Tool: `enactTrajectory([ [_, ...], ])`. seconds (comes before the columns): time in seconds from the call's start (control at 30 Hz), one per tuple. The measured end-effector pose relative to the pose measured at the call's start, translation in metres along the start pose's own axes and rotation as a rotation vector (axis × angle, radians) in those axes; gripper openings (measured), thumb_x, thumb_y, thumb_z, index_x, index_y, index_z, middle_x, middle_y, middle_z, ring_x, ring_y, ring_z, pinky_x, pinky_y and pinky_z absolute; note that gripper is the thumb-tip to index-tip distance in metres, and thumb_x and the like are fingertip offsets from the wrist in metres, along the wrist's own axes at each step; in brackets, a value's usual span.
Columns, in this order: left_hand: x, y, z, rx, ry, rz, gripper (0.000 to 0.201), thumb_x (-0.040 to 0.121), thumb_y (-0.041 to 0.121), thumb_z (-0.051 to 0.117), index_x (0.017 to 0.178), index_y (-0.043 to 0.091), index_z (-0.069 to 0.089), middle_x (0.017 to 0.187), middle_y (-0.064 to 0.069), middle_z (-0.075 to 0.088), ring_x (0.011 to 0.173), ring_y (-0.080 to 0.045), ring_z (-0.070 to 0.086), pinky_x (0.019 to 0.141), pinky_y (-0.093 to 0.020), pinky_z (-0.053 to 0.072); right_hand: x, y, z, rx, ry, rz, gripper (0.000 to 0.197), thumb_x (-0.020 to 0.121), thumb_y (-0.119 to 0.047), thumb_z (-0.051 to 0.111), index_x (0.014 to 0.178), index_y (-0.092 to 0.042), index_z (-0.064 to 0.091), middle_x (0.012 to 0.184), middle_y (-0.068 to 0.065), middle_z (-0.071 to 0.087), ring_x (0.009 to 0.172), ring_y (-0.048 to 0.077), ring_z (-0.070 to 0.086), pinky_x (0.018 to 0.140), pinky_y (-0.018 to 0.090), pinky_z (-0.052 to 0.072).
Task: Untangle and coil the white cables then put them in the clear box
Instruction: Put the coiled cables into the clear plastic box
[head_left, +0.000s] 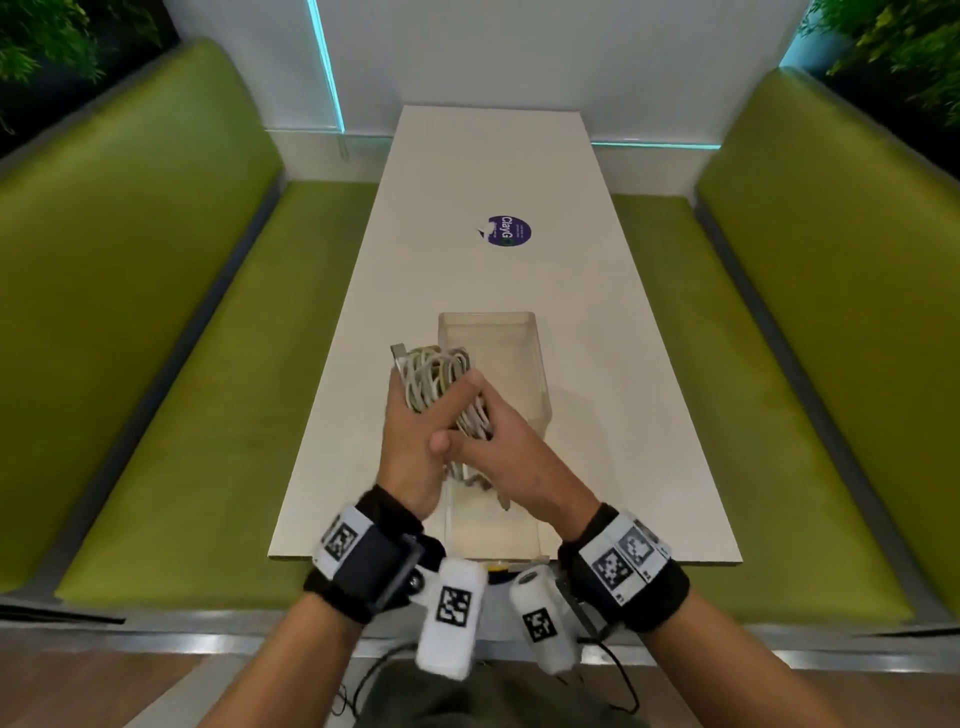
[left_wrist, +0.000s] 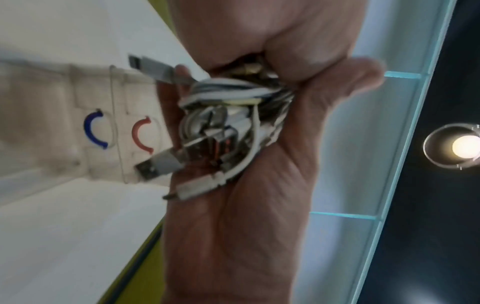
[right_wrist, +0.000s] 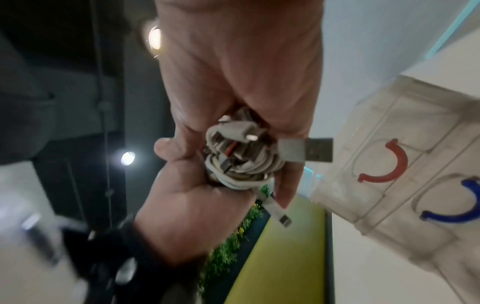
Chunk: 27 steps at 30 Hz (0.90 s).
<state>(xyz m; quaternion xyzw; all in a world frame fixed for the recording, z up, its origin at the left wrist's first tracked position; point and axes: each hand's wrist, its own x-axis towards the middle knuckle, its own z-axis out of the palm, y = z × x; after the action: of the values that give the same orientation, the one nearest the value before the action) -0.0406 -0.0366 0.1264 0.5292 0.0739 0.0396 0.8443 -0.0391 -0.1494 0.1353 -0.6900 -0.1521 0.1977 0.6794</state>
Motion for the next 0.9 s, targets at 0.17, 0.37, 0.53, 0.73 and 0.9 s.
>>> enactTrajectory([
  [0.17, -0.014, -0.007, 0.011, -0.116, -0.025, 0.021, 0.08, 0.076, 0.068, 0.034, 0.146, 0.031, 0.029, 0.14, 0.0, 0.052, 0.117, -0.011, 0.059, 0.093, -0.027, 0.051, -0.008, 0.003, -0.006, 0.026, 0.013, 0.006, 0.043, 0.08, -0.007, 0.072, 0.12, -0.013, 0.058, 0.099, -0.002, 0.07, 0.093, 0.011, 0.066, 0.08, 0.028, 0.053],
  [0.37, -0.003, -0.03, 0.006, 0.464, 0.013, 0.09, 0.094, 0.054, 0.1, 0.013, 0.139, 0.059, 0.01, 0.16, 0.015, -0.003, 0.145, -0.002, -0.008, 0.117, -0.041, -0.012, -0.022, 0.015, 0.001, -0.131, 0.291, 0.033, 0.017, 0.074, -0.008, 0.067, 0.087, -0.018, 0.065, 0.064, -0.003, 0.064, 0.058, 0.011, 0.058, 0.055, 0.03, 0.047],
  [0.53, 0.013, -0.022, -0.009, 0.702, -0.045, 0.198, 0.062, 0.079, 0.082, 0.019, 0.136, 0.058, 0.013, 0.158, 0.021, 0.001, 0.142, 0.004, -0.012, 0.119, -0.043, -0.003, -0.029, 0.052, -0.024, -0.492, 0.145, 0.359, 0.014, 0.07, -0.018, 0.065, 0.081, -0.021, 0.057, 0.067, 0.004, 0.064, 0.058, 0.021, 0.059, 0.055, 0.033, 0.047],
  [0.73, 0.054, -0.046, -0.038, 1.538, -0.562, 0.159, 0.065, 0.092, 0.042, 0.056, 0.147, 0.043, 0.021, 0.16, 0.006, -0.012, 0.146, -0.024, -0.019, 0.116, -0.055, 0.011, -0.013, 0.091, -0.016, -1.346, -0.111, 0.486, 0.029, 0.087, -0.012, 0.049, 0.115, -0.009, 0.053, 0.113, 0.015, 0.063, 0.102, 0.036, 0.061, 0.077, 0.035, 0.046],
  [0.9, 0.057, -0.053, -0.043, 1.415, -0.501, 0.267, 0.066, 0.091, -0.008, 0.046, 0.143, 0.031, 0.036, 0.158, -0.002, 0.02, 0.148, -0.027, -0.004, 0.113, -0.03, 0.021, 0.019, 0.106, 0.001, -1.507, -0.094, 0.619, 0.03, 0.089, -0.002, 0.052, 0.118, -0.002, 0.057, 0.123, 0.013, 0.058, 0.111, 0.032, 0.058, 0.086, 0.044, 0.052],
])
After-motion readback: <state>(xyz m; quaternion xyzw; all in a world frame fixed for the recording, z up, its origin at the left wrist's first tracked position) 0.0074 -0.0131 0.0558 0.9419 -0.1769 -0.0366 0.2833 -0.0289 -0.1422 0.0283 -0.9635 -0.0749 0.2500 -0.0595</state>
